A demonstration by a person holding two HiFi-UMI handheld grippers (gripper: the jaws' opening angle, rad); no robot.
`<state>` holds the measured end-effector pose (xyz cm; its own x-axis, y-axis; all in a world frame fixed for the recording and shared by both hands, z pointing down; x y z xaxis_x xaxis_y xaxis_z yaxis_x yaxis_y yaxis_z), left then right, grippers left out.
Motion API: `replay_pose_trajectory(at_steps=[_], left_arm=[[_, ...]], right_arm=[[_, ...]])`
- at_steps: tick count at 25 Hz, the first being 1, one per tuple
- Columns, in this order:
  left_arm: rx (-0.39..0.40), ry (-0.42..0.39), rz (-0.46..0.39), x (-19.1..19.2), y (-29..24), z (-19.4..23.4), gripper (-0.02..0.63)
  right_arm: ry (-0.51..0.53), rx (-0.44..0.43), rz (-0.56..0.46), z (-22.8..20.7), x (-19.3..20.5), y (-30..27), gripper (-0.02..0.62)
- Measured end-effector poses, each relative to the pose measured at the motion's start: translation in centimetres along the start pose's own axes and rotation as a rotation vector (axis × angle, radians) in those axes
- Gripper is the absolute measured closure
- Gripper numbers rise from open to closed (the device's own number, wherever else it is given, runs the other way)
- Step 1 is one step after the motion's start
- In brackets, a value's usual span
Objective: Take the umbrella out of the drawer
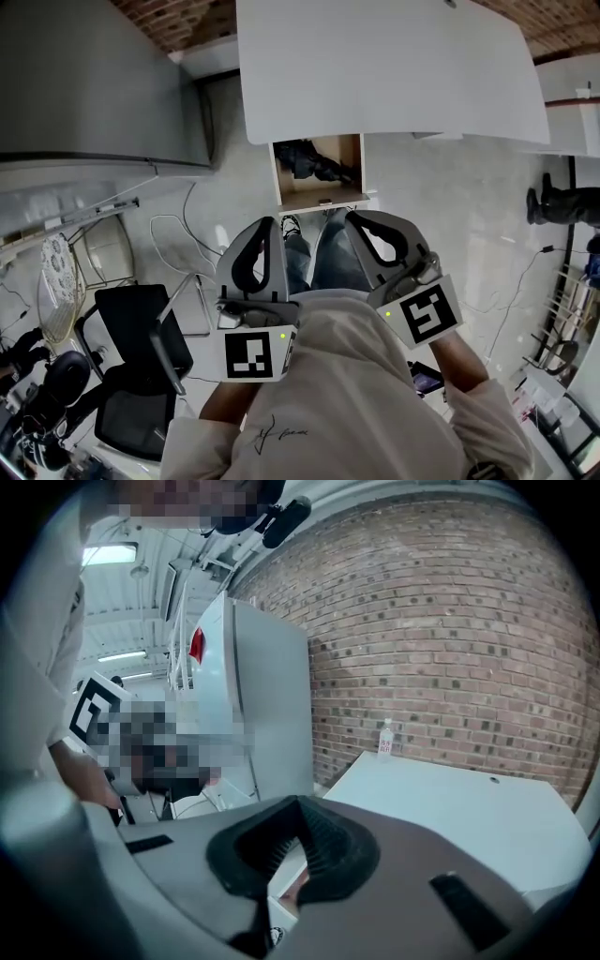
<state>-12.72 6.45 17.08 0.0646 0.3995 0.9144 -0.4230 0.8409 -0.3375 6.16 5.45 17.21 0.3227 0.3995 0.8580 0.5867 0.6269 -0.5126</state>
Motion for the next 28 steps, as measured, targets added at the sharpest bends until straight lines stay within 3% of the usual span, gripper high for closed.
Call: replay_pose_trajectory(at_steps=[11,28], left_arm=[[-0.054,0.010,0.038,1.7,-2.0,-0.5,0.589],[-0.074,0.010,0.116,5.5,-5.1,-1.8,0.589]], right_arm=[[0.021,-0.040,0.065,-2.3,3.1,-3.0,0.580],[0.042,-0.099,0.097,-4.7,7.3,-6.6,0.578]])
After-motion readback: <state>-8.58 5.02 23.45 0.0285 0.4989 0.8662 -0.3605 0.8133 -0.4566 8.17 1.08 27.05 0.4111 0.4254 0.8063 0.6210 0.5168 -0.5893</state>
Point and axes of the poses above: the fingertips, and each gripper's own axes: y backward along the fingers, z to its left, x out of its underside, the point moved 9 cm from there along y, backward along the fingers, and after that the axes turned 3 degrees about y, right-handed, at the moved point
